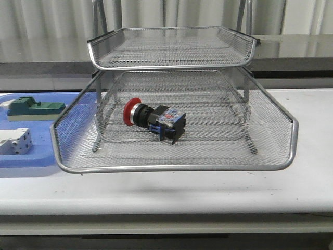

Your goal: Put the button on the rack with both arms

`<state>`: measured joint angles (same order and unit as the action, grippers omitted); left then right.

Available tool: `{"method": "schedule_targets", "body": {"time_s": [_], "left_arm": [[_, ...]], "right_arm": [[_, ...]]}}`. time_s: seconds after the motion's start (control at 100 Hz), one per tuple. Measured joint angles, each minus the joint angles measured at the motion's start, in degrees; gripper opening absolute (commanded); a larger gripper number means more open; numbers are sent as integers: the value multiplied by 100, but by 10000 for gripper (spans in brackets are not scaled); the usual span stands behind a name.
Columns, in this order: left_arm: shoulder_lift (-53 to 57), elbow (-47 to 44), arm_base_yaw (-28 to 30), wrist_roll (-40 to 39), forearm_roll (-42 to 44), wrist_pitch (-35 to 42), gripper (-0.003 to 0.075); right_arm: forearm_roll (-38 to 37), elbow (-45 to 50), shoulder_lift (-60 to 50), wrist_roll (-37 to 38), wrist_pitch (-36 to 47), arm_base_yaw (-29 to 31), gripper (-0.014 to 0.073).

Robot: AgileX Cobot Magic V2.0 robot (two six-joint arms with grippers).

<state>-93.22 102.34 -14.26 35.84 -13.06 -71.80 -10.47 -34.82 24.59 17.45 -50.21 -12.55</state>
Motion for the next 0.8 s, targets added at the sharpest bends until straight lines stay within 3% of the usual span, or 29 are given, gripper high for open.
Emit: {"method": "schedule_targets", "body": {"time_s": [0.18, 0.32, 0.8], "left_arm": [[574, -277, 731, -52, -189, 44, 522], [1191, -1032, 1002, -66, -308, 610, 522], [4270, -5523, 1064, -80, -1192, 4591, 511]], "right_arm": [[0, 0, 0, 0, 0, 0, -109], [0, 0, 0, 0, 0, 0, -109], [0, 0, 0, 0, 0, 0, -109]]}}
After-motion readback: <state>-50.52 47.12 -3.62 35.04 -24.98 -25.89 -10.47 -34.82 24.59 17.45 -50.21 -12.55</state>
